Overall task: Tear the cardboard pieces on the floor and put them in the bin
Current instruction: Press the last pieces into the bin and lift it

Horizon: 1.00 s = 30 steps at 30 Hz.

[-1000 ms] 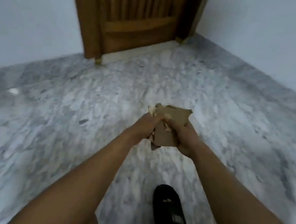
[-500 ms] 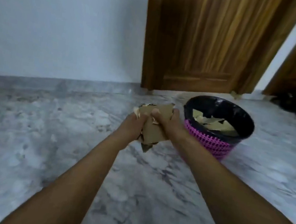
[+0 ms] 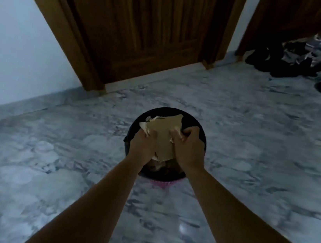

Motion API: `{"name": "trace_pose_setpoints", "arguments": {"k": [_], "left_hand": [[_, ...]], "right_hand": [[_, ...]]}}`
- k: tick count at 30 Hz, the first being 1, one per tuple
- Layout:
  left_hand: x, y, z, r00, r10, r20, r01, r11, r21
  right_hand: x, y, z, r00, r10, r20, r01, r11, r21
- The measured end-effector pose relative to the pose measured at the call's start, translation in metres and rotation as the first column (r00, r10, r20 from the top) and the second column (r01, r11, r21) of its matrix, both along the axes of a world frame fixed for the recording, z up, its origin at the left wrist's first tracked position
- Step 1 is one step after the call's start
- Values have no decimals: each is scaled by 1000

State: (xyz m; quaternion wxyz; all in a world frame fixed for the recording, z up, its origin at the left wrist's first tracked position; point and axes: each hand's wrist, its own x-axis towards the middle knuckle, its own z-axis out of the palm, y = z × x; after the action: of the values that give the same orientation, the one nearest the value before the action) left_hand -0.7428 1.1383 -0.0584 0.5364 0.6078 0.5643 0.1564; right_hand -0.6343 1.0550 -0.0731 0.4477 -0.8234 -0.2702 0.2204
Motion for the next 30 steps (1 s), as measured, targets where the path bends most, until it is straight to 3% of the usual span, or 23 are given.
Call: {"name": "trace_pose_setpoints", "arguments": {"k": [4,8,11,13,16,21,26,30], "left_hand": [[32,23,11,999,-12,-30,8,993,-115],[32,79,-1,965,-117,-236,97,991,-96],[17,99,-21,913,-161,-376,144,987,-75],[8,111,-39,872,-144,-468,118,989,-83],[6,133,-61,868,-160,-471,49,970,-238],[19,153,-78,912,-186,-366,-22,867,-498],[53,143,-56,875,-271,-402,60,883,-466],[116,108,32,839,-412,-354,209,847,-490]], "right_hand": [[47,18,3,987,-77,-138,60,990,-124],[85,38,-13,988,-115,-102,78,948,-310],[91,30,-39,983,-180,-31,137,837,-531],[90,24,-56,967,-247,-69,148,757,-636],[88,22,-79,907,-349,-235,121,752,-648],[100,17,-96,887,-405,-221,164,724,-670],[116,-27,-71,812,-514,-277,233,720,-653],[150,-90,6,696,-642,-321,359,699,-619]]}}
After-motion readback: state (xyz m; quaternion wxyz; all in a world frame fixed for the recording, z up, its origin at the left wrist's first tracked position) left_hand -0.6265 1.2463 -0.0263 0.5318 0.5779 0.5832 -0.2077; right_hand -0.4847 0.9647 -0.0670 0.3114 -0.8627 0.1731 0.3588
